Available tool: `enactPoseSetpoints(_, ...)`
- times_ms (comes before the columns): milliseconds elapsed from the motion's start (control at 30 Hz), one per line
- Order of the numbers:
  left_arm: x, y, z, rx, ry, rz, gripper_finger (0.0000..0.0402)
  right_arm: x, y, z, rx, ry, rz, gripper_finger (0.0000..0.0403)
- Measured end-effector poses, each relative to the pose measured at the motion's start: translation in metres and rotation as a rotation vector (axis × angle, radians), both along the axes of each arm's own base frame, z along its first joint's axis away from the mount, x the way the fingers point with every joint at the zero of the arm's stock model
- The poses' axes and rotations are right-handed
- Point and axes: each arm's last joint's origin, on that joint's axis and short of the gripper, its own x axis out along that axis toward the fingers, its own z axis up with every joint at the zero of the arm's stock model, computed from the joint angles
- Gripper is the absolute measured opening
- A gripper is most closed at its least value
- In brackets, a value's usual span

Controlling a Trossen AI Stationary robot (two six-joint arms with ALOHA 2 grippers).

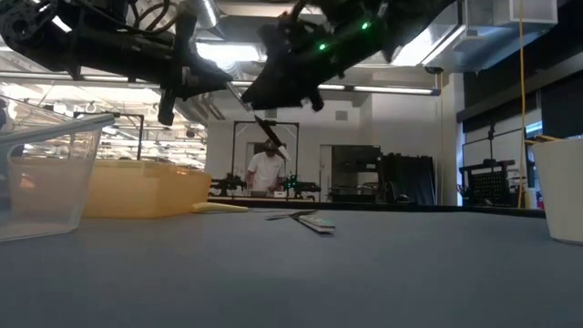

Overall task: Sort silverware by color (type)
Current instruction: Put the green knife into the transparent bin

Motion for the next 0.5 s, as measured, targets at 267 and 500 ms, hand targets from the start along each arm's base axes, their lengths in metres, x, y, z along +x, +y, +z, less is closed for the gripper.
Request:
enactPoseSetpoints(267, -0.003, -0.003, 0.008, 0.006, -0.043, -0.100, 0.0028, -0.035, 0.002, 0.047, -0.112, 0.070, 0.049, 0.0127)
enactPoseSetpoints(500, 0.002, -0.007, 0.024, 0.021, -0.092, -0.249, 0.0028, -0.066, 0.003, 0.077, -0.175, 0.121, 0.066, 0.0127)
